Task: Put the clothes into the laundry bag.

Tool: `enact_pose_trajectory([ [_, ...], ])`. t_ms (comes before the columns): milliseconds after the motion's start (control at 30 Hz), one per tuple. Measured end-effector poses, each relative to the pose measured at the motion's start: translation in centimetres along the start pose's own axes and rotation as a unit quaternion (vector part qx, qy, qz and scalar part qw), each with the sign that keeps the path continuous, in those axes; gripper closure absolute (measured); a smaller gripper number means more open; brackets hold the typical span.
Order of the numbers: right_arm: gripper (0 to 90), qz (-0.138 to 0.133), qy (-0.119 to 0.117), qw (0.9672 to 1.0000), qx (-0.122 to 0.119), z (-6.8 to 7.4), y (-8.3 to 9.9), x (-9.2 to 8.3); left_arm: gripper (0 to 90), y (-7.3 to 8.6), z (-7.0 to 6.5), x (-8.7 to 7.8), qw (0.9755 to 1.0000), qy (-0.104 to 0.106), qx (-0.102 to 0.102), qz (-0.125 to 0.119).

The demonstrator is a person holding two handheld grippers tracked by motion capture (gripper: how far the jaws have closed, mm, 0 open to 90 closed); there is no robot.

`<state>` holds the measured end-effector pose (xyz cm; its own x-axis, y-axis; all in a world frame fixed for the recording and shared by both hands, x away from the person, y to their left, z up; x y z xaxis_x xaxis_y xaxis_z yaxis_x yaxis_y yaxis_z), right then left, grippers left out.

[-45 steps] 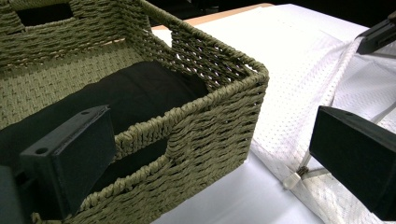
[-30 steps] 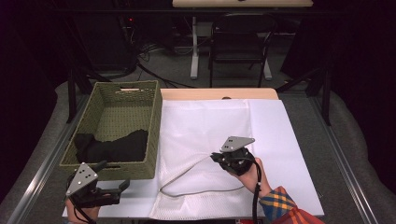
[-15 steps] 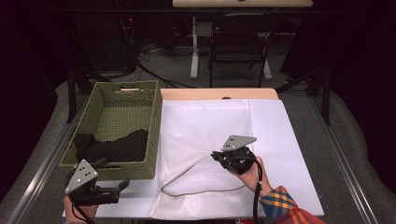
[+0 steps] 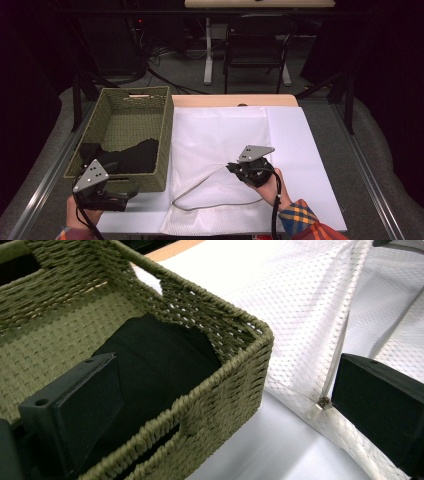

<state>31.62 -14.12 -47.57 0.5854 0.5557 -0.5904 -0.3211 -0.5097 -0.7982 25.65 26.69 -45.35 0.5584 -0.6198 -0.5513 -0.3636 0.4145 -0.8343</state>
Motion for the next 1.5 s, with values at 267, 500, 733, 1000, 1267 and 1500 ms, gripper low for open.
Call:
enact_pose_trajectory([
  [267,88.5,0.002,-0.002,1.0,-0.002,0.0,0.1,0.1,0.0,-0.9,0.5,0.6,0.9994,0.012,0.014,0.03],
  [500,88.5,0.003,-0.002,1.0,-0.002,0.0,0.1,0.0,0.0,-2.0,1.2,0.3,0.9983,0.014,0.028,0.049],
  [733,88.5,0.004,-0.001,1.0,-0.001,-0.1,0.1,0.0,0.0,-3.4,2.3,-0.1,0.9966,0.014,0.038,0.071],
  [1000,88.5,0.004,0.0,1.0,-0.001,-0.2,0.1,0.0,0.0,-4.4,3.7,0.2,0.9934,0.013,0.046,0.105],
  [1267,88.5,0.004,0.001,1.0,-0.001,-0.1,0.1,0.0,0.0,-5.7,5.3,0.6,0.9887,0.012,0.053,0.139],
  [1500,88.5,0.004,0.002,1.0,-0.003,-0.1,0.1,0.0,0.0,-6.9,6.6,1.5,0.9834,0.01,0.058,0.172],
])
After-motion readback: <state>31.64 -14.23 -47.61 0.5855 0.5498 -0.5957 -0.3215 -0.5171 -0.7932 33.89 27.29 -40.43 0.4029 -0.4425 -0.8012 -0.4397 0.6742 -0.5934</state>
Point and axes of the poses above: each handheld gripper's, and its own axes: x roughly forward along the jaws, y roughly out of its underside, z roughly to its left, the point moved 1 cm from there along x, roughly forward along the jaws, and after that the axes turned 7 degrees about y, right-handed, at the moved point
